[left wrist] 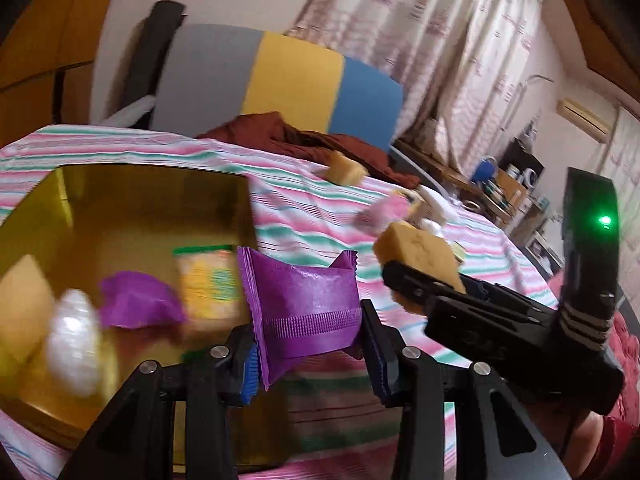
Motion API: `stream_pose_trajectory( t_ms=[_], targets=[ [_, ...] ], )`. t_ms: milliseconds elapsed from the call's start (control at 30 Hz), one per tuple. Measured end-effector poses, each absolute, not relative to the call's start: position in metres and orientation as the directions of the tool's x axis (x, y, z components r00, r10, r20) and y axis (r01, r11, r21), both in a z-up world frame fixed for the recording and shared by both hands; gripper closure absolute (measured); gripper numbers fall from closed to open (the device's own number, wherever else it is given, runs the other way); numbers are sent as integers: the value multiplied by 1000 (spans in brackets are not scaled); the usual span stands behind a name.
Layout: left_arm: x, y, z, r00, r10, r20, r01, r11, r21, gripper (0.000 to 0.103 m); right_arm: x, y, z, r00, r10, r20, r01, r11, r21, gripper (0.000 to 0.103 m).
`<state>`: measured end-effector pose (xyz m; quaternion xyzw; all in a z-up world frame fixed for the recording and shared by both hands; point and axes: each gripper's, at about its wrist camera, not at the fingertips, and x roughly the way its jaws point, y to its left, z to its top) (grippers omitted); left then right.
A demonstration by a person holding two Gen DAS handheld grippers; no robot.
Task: Organize objects
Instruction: 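Carry the sponge and pouch with both tools over the gold tray, then open both tools to drop the sponge and pouch into the tray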
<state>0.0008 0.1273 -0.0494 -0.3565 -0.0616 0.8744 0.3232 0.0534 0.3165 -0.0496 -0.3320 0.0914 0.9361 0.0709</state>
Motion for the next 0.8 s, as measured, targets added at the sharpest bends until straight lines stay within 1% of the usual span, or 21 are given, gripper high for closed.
stream_pose_trajectory(
  t_ms=[267, 433, 633, 800],
  targets=[
    [-42, 74, -40, -600, 528, -601, -420, -847, -325, 60, 14, 270, -33, -771, -54, -635, -40, -990, 133, 45],
    [-83, 48, -37, -613, 454, -647, -356, -889, -287, 60, -25, 241, -32, -718, -139, -682, 45, -987, 154, 45],
    [-134, 19, -45, -575, 388, -721, -278, -921, -275, 60, -79, 208, -43, -651, -191, -735, 95, -981, 170, 45],
    [-156, 4, -54, -547, 361, -756, -250, -932, -264, 60, -118, 192, -64, -588, -190, -786, 65, -980, 189, 45]
  ],
)
